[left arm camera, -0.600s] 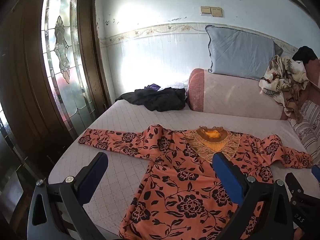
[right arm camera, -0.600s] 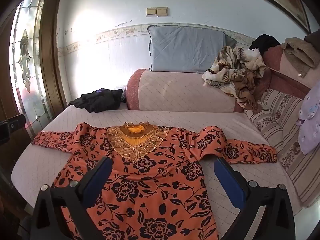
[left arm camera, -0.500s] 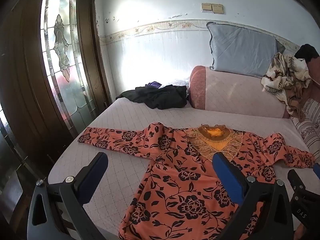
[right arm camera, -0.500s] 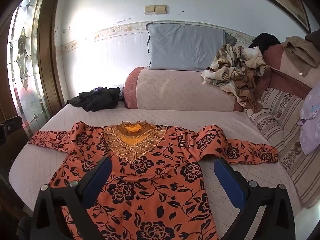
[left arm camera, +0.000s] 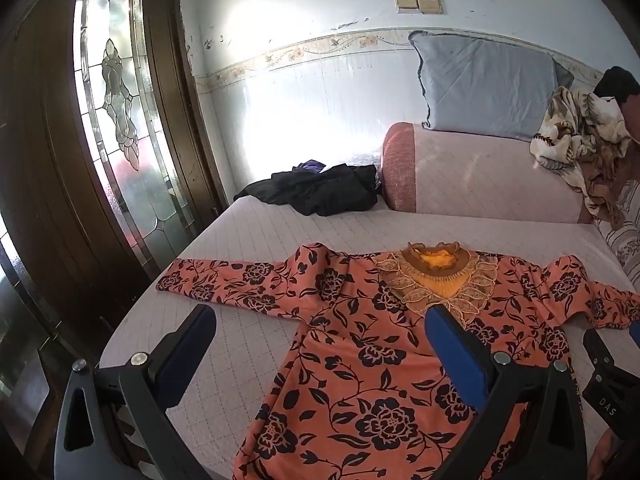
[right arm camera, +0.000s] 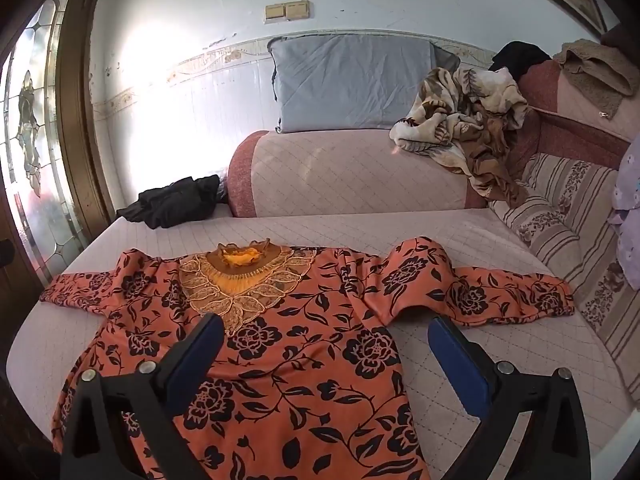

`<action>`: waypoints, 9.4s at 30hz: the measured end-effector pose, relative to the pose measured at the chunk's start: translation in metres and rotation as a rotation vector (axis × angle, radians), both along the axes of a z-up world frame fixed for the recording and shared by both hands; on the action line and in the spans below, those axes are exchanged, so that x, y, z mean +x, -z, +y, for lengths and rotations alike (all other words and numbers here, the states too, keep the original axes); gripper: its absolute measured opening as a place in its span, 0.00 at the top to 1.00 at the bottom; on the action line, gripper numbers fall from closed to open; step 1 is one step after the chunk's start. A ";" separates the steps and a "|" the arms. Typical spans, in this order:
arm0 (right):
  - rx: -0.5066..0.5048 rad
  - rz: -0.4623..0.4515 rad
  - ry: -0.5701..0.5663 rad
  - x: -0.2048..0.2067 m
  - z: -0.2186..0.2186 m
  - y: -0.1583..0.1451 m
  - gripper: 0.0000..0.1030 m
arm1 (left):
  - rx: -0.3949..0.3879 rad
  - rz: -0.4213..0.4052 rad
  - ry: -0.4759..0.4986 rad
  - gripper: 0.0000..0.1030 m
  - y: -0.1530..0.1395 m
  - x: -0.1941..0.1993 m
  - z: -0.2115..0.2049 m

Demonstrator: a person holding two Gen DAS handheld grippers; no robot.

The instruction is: Fold small clothes

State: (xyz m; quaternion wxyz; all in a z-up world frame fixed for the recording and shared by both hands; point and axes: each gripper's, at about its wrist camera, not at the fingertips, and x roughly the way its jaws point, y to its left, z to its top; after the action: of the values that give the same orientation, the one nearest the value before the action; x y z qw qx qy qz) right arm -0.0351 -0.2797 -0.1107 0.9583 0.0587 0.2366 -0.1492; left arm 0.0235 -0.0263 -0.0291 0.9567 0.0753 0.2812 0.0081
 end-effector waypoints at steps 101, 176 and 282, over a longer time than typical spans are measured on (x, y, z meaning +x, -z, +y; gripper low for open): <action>1.145 -0.243 0.562 -0.063 -0.371 0.126 0.18 | -0.065 0.496 0.073 0.00 0.214 0.131 -0.070; 0.594 0.205 -0.262 0.164 -0.102 0.083 0.66 | -0.452 0.330 -0.604 0.00 0.165 0.213 0.203; 0.076 0.305 -0.388 0.236 0.034 0.124 0.42 | -0.151 0.541 -0.187 0.12 0.198 0.202 0.034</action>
State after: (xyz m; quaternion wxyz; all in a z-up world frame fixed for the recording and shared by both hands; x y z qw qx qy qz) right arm 0.2009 -0.2456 -0.2343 0.9192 0.0251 0.3910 0.0396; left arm 0.2258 0.0080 -0.2272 0.8451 -0.0230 0.5314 0.0548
